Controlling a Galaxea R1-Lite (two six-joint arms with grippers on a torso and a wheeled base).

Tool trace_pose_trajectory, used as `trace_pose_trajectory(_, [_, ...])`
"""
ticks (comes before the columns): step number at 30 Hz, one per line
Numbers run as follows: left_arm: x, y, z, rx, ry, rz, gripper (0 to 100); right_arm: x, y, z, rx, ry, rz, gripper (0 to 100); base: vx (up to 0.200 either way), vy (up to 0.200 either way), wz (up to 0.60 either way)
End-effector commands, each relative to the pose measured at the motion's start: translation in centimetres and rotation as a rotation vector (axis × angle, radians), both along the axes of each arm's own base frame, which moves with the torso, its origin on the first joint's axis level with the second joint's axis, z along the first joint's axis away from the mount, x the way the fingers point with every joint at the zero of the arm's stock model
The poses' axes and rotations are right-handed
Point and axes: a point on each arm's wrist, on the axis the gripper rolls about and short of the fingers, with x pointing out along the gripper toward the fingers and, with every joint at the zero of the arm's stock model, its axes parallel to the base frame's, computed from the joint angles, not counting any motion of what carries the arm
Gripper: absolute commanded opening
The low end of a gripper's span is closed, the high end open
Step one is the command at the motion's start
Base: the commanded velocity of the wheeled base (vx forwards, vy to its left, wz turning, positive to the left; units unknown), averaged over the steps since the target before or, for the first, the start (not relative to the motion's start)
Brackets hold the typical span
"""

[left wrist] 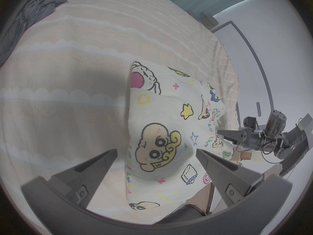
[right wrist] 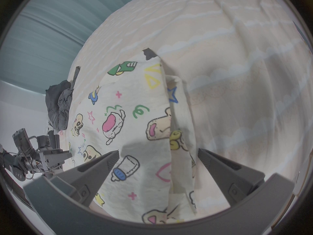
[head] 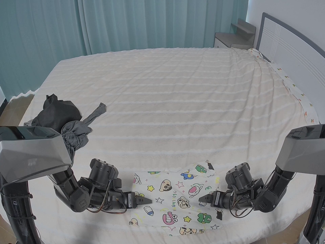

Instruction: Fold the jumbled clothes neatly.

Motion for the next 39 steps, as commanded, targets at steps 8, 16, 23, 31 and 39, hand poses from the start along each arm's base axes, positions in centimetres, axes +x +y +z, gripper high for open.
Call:
trace_pose_trajectory(8, [0.4,-1.4,0.0,-0.024,-0.003,-0.001,100,0.2,3.1,-0.2,-0.015,-0.01,0.091,100,0.0,0.0,0.0])
trace_pose_trajectory(16, [0.8,-1.9,0.3,-0.062,0.012,0.039,100,0.4,3.3,-0.2,-0.008,-0.011,0.083,100,0.0,0.0,0.0])
trace_pose_trajectory(23, [0.2,-2.5,0.4,-0.054,0.016,0.016,0,0.5,3.4,0.0,0.002,-0.018,0.074,0,0.0,0.0,0.0])
trace_pose_trajectory(31, [-0.5,-2.4,1.6,-0.065,-0.003,0.017,0,0.3,3.3,1.7,0.046,-0.043,0.042,0,0.0,0.0,0.0])
trace_pose_trajectory(39, [-1.1,-3.1,3.3,-0.124,0.003,0.051,0,-0.2,3.0,2.9,0.063,-0.062,0.04,0,0.0,0.0,0.0])
